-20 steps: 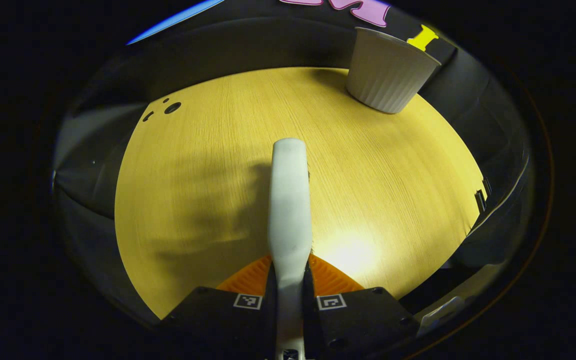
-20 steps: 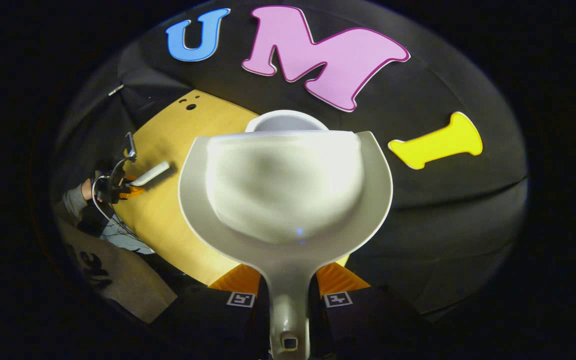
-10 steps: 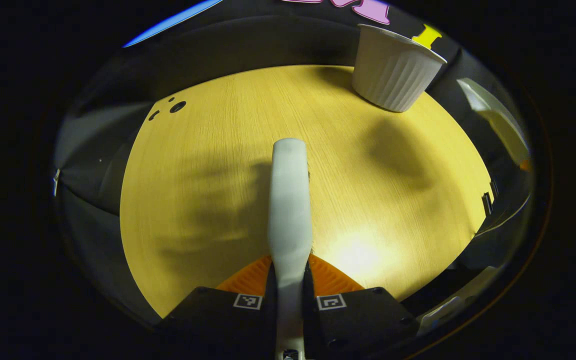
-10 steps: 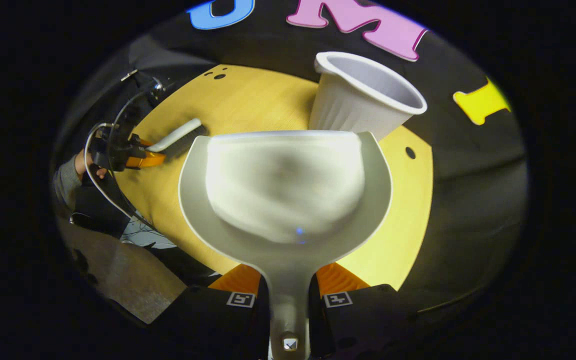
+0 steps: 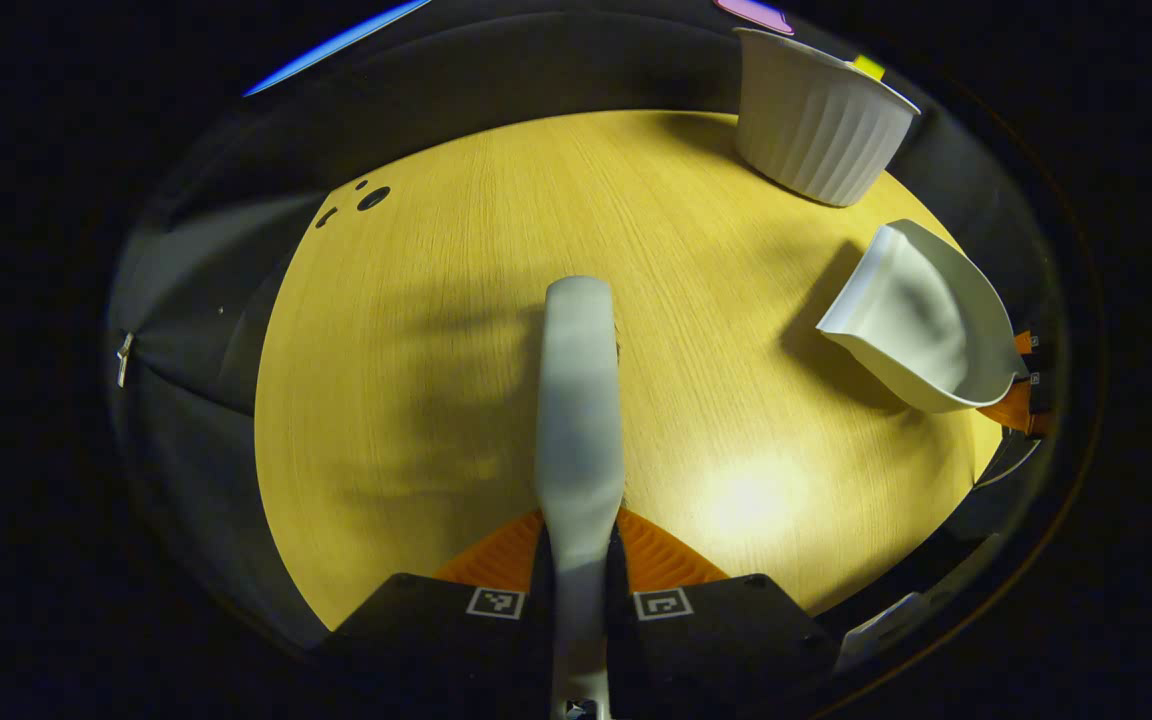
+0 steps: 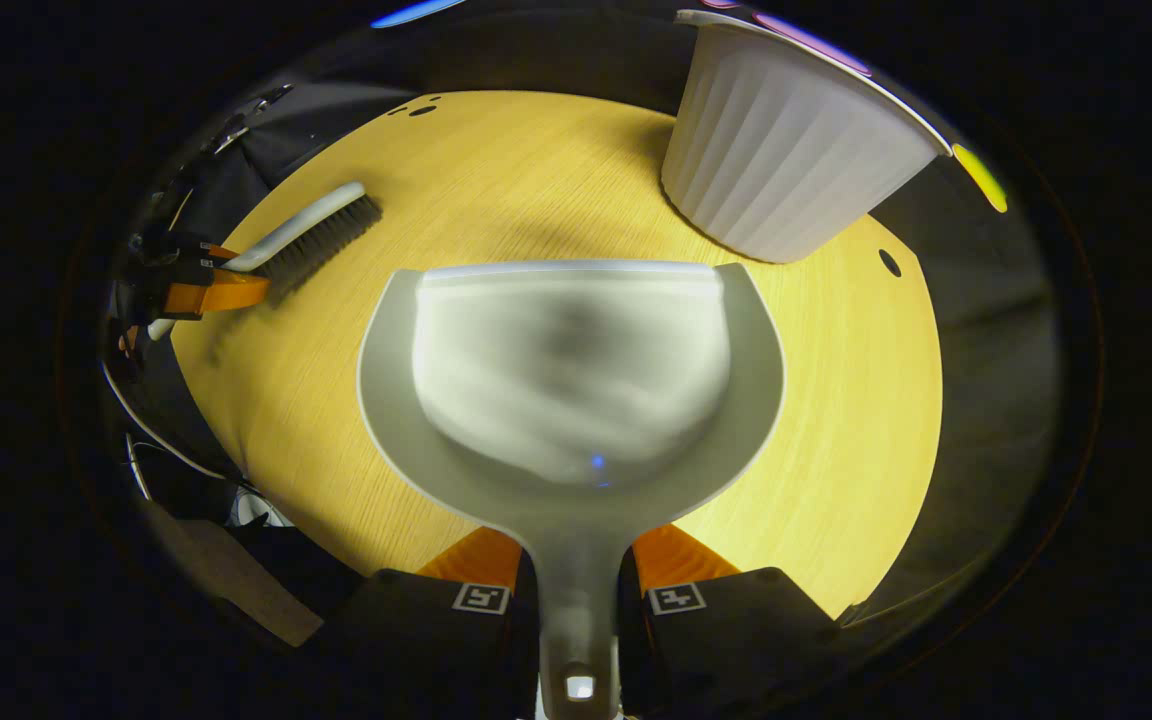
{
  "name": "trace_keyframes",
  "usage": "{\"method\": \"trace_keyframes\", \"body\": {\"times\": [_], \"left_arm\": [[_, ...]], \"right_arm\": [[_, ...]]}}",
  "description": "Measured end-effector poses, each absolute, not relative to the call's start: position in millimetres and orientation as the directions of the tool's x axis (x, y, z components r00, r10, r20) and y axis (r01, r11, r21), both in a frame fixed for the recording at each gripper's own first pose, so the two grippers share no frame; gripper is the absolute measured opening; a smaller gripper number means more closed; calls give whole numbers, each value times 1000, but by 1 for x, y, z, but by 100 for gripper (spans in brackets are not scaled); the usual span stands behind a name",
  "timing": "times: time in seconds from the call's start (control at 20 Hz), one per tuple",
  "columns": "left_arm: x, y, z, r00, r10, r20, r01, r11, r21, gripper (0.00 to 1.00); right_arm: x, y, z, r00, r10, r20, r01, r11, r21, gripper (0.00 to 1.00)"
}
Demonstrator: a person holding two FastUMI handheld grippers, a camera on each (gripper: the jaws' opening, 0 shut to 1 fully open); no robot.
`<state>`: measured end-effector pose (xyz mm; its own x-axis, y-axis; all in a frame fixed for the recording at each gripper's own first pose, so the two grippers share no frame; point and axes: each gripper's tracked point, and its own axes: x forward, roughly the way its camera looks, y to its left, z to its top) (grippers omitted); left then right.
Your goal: Pick up the small broom and dustpan from the desktop, sweep the trash into the dustpan with the broom, and then empty the trash into the garbage bin.
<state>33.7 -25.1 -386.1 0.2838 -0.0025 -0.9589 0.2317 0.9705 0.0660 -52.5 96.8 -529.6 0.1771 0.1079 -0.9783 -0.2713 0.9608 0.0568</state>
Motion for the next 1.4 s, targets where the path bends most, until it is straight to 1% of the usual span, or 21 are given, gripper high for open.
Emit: {"method": "trace_keyframes", "body": {"times": [0.05,0.1,0.15,0.25,0.3,0.35,0.4,0.45,0.5,0.55,0.6,0.7,0.75,0.8,0.85,0.9,1.05,1.15,1.25,1.3,1.4], "left_arm": [[34,-26,-386,288,-3,-958,235,970,67,25],[35,-25,-387,289,-1,-957,241,968,71,25],[35,-23,-387,289,4,-957,248,965,79,25],[35,-22,-387,294,15,-956,261,961,95,26],[35,-22,-386,294,16,-956,264,960,97,24],[35,-21,-387,293,17,-956,266,959,98,27],[35,-21,-387,288,17,-957,268,958,98,27],[34,-21,-387,282,15,-959,269,958,95,29],[33,-20,-386,276,17,-961,270,958,94,29],[32,-19,-385,273,19,-962,270,958,96,27],[32,-19,-385,274,24,-961,270,958,101,30],[33,-18,-384,285,27,-958,274,955,109,33],[34,-16,-382,290,31,-956,279,953,116,32],[35,-15,-380,298,34,-954,284,951,123,33],[35,-14,-378,307,34,-951,288,949,127,33],[36,-13,-376,316,33,-948,290,948,130,33],[38,-14,-370,347,24,-938,286,949,131,33],[43,-17,-362,385,10,-923,280,952,127,32],[52,-23,-351,452,-17,-892,266,957,116,32],[58,-26,-346,492,-33,-870,255,961,108,32],[77,-38,-335,585,-66,-808,231,969,89,32]], "right_arm": [[-54,98,-535,175,108,-979,-267,962,58,36],[-56,97,-538,167,109,-980,-265,962,62,34],[-58,97,-543,160,110,-981,-262,963,66,36],[-61,98,-550,149,127,-981,-251,964,86,36],[-61,100,-550,148,132,-980,-241,966,94,36],[-62,101,-551,148,133,-980,-243,965,94,39],[-63,101,-552,149,131,-980,-246,965,91,37],[-64,100,-551,149,129,-980,-248,965,90,39],[-64,101,-550,147,132,-980,-249,964,92,38],[-67,100,-550,138,133,-982,-249,964,95,39],[-69,102,-550,141,140,-980,-246,964,103,44],[-67,101,-543,144,147,-979,-226,968,112,47],[-67,100,-537,145,153,-978,-217,969,119,45],[-69,100,-529,148,161,-976,-210,969,129,45],[-69,99,-522,154,170,-973,-205,969,137,47],[-69,98,-512,163,178,-970,-202,969,144,47],[-68,87,-475,220,186,-958,-196,970,144,44],[-59,86,-446,288,204,-936,-191,970,153,43],[-44,88,-413,380,223,-898,-192,968,159,46],[-36,88,-397,428,228,-874,-194,968,158,44],[-20,88,-361,527,236,-816,-195,969,154,44]]}}
